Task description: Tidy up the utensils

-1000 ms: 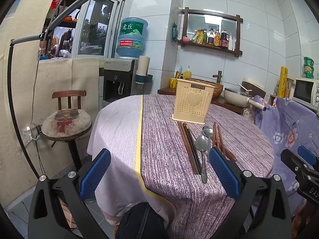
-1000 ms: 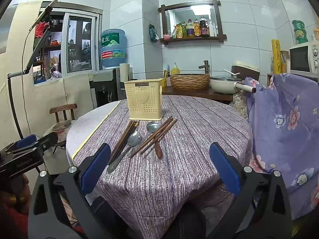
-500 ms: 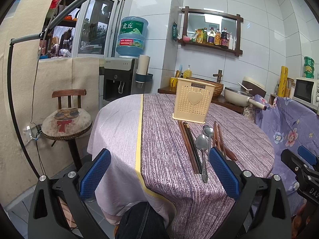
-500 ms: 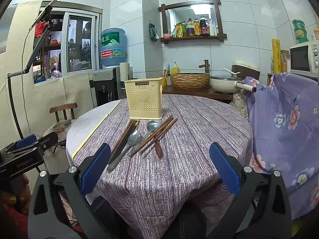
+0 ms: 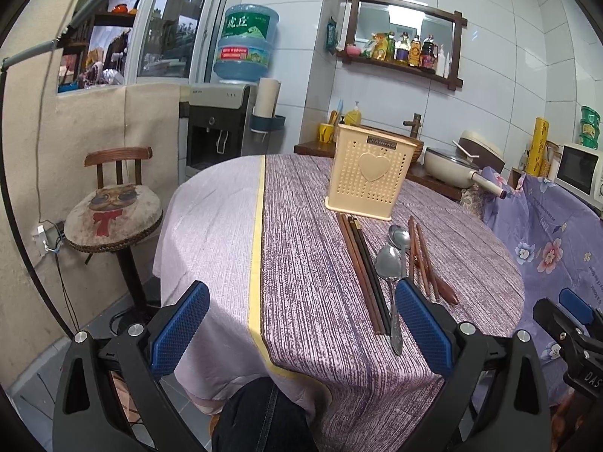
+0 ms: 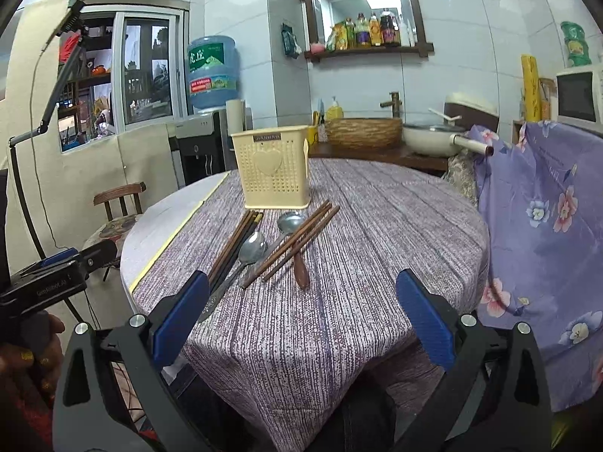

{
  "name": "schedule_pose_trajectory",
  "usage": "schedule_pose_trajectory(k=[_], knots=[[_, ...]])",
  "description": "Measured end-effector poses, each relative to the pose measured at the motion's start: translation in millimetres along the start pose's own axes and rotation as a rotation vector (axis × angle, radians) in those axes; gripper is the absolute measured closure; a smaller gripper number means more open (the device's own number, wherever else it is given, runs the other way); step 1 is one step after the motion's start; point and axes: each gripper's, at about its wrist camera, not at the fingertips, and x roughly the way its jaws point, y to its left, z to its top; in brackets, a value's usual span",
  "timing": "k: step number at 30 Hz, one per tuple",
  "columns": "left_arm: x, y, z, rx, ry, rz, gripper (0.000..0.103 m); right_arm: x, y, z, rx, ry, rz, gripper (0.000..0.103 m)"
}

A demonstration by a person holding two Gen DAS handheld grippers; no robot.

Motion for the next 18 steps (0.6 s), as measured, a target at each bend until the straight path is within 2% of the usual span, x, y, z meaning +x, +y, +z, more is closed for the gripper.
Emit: schedule_pose_trajectory(k=[4,10,18], knots=[[20,-2,7,0.027,0.044,0.03,0.005,23,-7,6,-0.002,0.062,-0.006,0.005],[43,0,21,0.027,0.074,0.034,0.005,65,-18,16,0.021,0.178,0.006,0.005],[86,-5,38,0.056,0.162,0.032,0.005,118,-33,38,0.061,0.233,0.015,0.005]])
